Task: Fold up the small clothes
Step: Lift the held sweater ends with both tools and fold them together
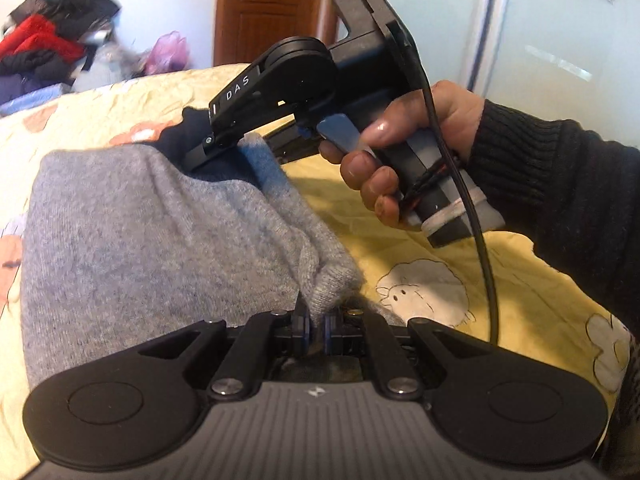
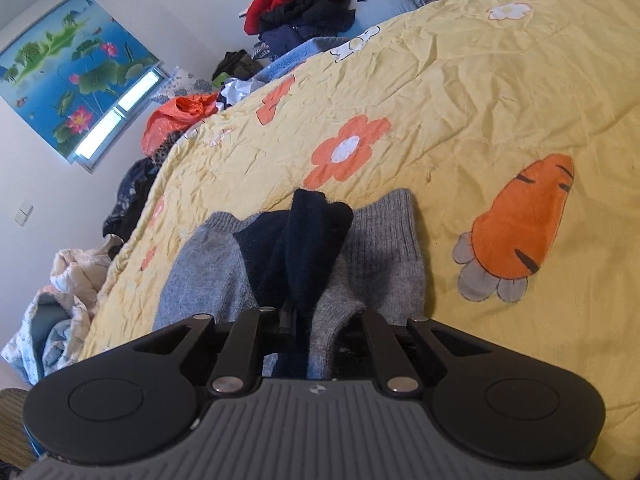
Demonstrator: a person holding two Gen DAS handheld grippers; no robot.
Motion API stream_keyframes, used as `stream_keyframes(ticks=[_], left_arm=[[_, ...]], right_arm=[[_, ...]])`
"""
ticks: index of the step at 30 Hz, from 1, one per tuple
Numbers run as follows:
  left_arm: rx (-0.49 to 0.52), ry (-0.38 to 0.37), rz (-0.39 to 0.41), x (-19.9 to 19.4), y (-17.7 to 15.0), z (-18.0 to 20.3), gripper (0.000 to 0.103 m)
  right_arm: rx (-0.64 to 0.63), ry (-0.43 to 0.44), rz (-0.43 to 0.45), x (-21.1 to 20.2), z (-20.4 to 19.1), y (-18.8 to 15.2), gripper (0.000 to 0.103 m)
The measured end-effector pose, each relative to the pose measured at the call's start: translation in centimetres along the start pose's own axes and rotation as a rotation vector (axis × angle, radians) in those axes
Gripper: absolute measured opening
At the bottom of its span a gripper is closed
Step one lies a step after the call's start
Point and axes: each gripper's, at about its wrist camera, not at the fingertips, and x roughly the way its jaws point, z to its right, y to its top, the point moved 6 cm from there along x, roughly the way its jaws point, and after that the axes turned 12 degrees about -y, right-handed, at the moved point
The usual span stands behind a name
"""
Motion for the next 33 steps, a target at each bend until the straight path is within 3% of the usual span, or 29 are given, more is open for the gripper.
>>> stream_keyframes(ticks=[1, 3, 4, 5, 6, 7, 9, 12, 16, 22, 24, 26, 27, 30, 33], left_arm=[[0.008, -0.032, 0.025, -0.9, 0.3, 0.0, 0.007], [0.016, -0.149, 0.082, -4.1, 1.3, -0.2, 0.017], [0.007, -0.208, 0.110, -5.9, 1.9, -0.7, 0.037], [-0.001, -0.250, 0.147, -7.6, 2.5, -1.4, 0.074], [-0.008, -0.244, 0.205, -9.5, 3.2, -2.6, 0.093], [-0.017, -0.202, 0.276, -11.0, 3.7, -3.8, 0.103], [-0.045, -0.119, 0.347, -12.6, 4.7, -6.8, 0.103], [-0.208, 0.059, 0.320, -11.3, 5.9, -13.1, 0.103], [-0.536, 0.061, 0.279, -7.4, 5.0, -20.8, 0.103], [-0.639, 0.004, 0.206, -2.0, 4.9, -23.8, 0.102], [-0.647, -0.014, 0.144, 0.0, 4.9, -23.6, 0.084], [-0.590, -0.001, 0.115, 0.9, 4.6, -22.7, 0.049], [-0.579, -0.014, 0.109, 0.9, 4.6, -22.3, 0.044], [-0.550, -0.014, 0.113, 0.4, 4.6, -22.1, 0.033], [-0.502, 0.019, 0.115, -0.9, 4.9, -21.8, 0.028]], right_arm=[[0.032, 0.016, 0.001, -0.4, 0.3, 0.1, 0.028], [0.082, 0.033, 0.051, -1.9, 0.6, 0.5, 0.049], [0.089, 0.038, 0.087, -2.9, 0.7, 0.8, 0.053], [0.091, 0.032, 0.117, -3.7, 0.7, 1.0, 0.064], [0.084, 0.009, 0.151, -4.4, 0.8, 1.4, 0.071], [0.075, -0.022, 0.182, -5.0, 1.0, 1.8, 0.073], [0.070, -0.051, 0.200, -5.3, 1.2, 2.4, 0.077], [0.052, -0.096, 0.182, -4.1, 1.2, 2.9, 0.079], [0.019, -0.115, 0.093, -1.2, 0.6, 2.2, 0.079], [-0.030, -0.144, 0.032, 1.4, -0.1, 1.5, 0.080], [-0.021, -0.127, 0.039, 1.8, -0.2, 1.5, 0.080], [-0.025, -0.113, 0.051, 2.0, -0.4, 1.4, 0.075], [-0.037, -0.112, 0.053, 2.1, -0.5, 1.2, 0.062], [-0.028, -0.083, 0.040, 2.2, -0.7, 0.7, 0.042], [0.021, -0.035, 0.066, 1.6, -1.2, 0.8, 0.038]])
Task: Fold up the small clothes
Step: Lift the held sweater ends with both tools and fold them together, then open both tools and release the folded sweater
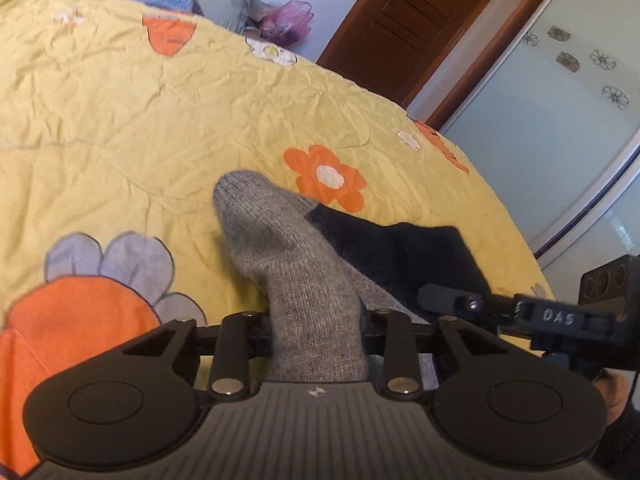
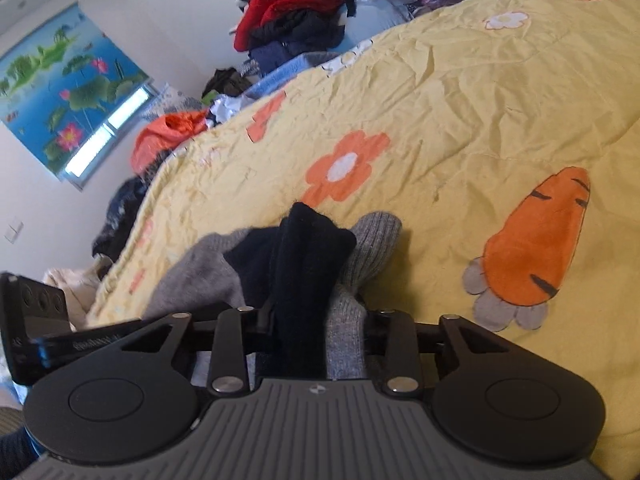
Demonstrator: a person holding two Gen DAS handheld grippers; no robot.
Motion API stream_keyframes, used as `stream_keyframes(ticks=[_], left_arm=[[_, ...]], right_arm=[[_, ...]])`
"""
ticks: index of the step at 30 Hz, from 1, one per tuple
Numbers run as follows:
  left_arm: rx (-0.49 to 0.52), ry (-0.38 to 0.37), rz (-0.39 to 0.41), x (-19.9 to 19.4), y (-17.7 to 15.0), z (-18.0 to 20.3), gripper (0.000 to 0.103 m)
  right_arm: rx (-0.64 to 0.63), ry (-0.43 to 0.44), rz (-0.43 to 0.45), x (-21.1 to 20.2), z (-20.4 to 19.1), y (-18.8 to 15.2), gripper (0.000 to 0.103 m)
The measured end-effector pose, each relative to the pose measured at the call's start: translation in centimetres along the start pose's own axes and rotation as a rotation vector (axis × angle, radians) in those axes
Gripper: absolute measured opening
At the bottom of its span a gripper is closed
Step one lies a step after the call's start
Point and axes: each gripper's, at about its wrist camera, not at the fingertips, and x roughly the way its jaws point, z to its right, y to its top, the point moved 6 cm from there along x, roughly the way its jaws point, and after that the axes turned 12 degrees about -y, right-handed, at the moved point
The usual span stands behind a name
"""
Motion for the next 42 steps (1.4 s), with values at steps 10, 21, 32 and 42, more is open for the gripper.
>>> stream_keyframes(ticks=[10, 21, 32, 42], left_arm=[[0.065, 0.103, 0.022, -3.1, 7.2, -3.7, 0.028], [0.265, 0.341, 0.043, -4.5, 3.4, -4.8, 0.072], [0.231, 0.336, -0.039, -8.2, -4.2, -3.1, 0.075], [0.287, 0.370, -0.047, -7.8, -5.2, -1.9, 0.055]], right_arm=[[0.091, 0.130, 0.049, 3.0, -5.0, 4.0, 0.035], [0.064, -0.045, 0.048, 5.2, -4.7, 2.0, 0.070], [-0.007, -0.035, 0.016, -0.2, -5.6, -6.6, 0.069], [-0.057, -0.069, -0.005, 0.2, -6.3, -7.5, 0.032]])
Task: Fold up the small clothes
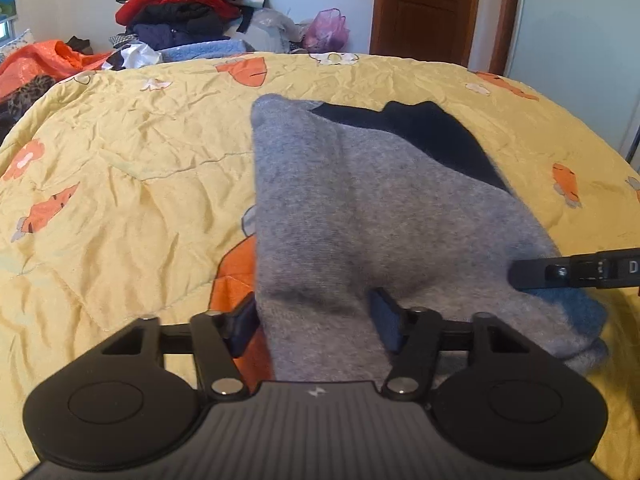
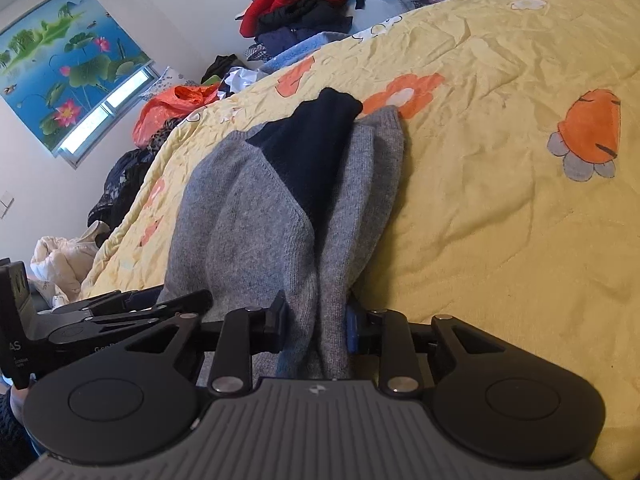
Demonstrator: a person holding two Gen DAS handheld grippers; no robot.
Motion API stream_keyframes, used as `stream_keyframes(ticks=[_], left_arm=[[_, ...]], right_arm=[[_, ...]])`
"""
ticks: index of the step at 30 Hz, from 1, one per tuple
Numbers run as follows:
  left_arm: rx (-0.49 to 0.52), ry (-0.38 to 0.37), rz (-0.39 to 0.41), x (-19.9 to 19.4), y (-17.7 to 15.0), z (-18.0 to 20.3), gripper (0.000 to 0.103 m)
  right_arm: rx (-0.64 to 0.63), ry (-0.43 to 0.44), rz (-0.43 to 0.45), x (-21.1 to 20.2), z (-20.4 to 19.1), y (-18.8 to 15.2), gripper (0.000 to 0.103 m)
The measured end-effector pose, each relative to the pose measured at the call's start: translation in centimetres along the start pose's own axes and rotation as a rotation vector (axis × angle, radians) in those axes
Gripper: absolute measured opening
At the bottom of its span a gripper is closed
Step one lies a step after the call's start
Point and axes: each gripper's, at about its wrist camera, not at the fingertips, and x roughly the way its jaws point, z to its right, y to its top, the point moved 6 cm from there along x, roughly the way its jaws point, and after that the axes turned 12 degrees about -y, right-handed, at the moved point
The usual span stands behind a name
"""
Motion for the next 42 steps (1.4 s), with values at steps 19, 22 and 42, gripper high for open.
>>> stream_keyframes(ticks=[19, 22, 42], left_arm=[[0.042, 0.008, -0.028, -0.8, -0.3, 0.6, 0.031], [0.044, 0.007, -0.026, -0.6, -0.4, 0.5, 0.030], [0.192, 0.010, -0.004, -6.0, -6.9, 3.1, 0.062]], right_arm=[[0.051, 0.027, -0.025, -0.8, 0.9, -0.2, 0.026], [0.043, 0.025, -0.023, -1.3, 0.9, -0.3, 0.024], [-0.004, 0.036, -0.004, -5.3, -0.5, -1.9, 0.042]])
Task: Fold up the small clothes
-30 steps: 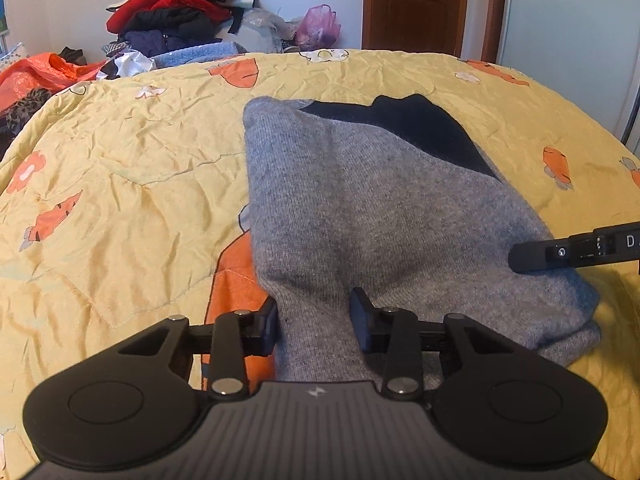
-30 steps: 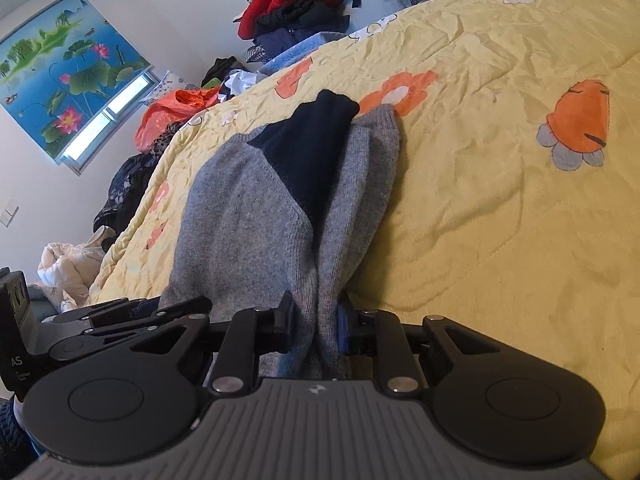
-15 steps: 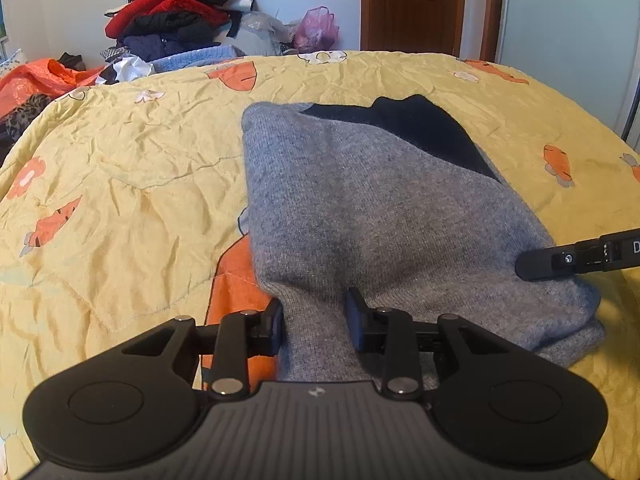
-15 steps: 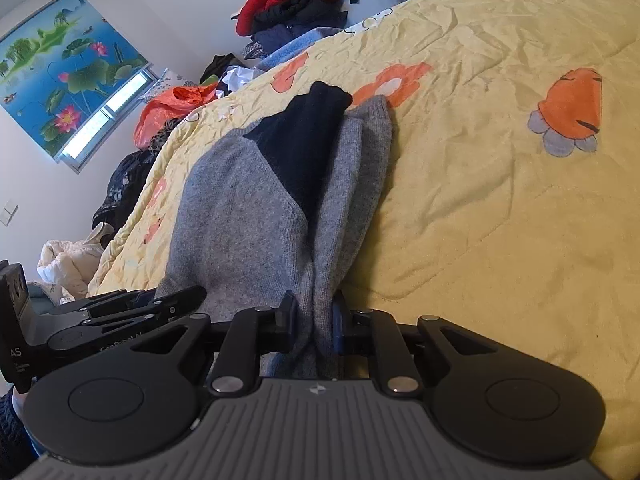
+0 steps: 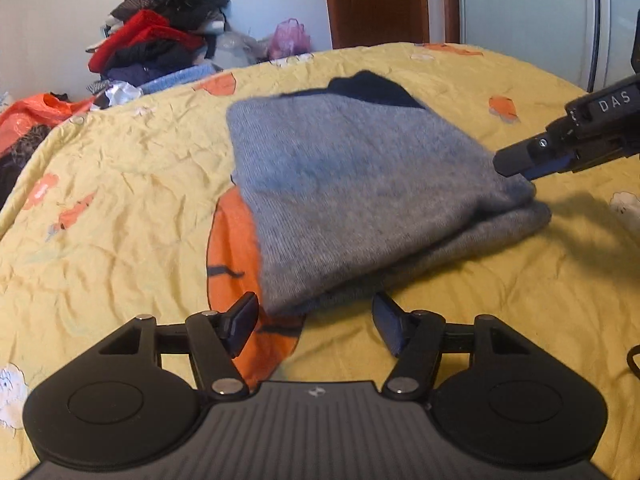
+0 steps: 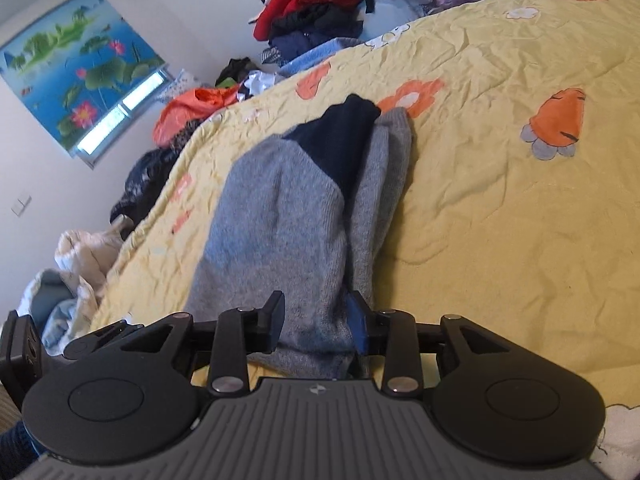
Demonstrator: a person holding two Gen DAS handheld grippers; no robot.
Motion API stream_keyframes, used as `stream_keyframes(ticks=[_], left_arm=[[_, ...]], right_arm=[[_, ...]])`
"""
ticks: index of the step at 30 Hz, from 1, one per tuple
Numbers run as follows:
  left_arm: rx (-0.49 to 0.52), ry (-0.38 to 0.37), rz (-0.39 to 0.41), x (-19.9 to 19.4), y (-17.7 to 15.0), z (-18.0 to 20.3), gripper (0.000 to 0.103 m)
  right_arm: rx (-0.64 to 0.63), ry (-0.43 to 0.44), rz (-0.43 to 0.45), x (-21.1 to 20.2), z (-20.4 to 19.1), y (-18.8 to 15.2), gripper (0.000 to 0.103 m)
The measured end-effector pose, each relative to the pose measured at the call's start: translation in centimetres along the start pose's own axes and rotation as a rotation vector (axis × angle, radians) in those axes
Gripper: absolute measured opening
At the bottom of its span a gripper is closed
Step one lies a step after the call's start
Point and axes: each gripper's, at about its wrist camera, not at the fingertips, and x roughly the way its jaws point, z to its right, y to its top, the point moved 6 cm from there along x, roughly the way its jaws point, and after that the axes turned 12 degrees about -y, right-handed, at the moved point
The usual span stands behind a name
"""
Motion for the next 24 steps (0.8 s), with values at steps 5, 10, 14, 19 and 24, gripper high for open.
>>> stream_keyframes(ticks=[5, 10, 14, 19, 24], left_arm=[[-0.020, 0.026, 0.013, 0.0, 0.5, -0.8, 0.063], [-0.081, 0.008, 0.024, 1.0, 1.3, -2.1, 0.031], [-0.109, 0.018, 0.044, 0.1, 1.5, -2.4, 0.012], [-0.168, -0.010, 0.010, 0.1, 0.2, -3.8, 0.010], [-0.164, -0.120, 0.027, -2.3, 0.1, -3.4, 0.010]], right_arm=[[-0.076, -0.030, -0.021, 0.4, -1.2, -0.4, 0.042], [-0.101, -0.052, -0.035, 1.2, -1.5, -0.2, 0.042], [-0.117, -0.057, -0.094, 2.3, -1.6, -0.6, 0.016], [-0.110, -0.028, -0.091, 0.5, -1.8, -1.6, 0.016], [-0.096, -0.003, -0.106, 0.0, -1.8, -1.9, 0.028]])
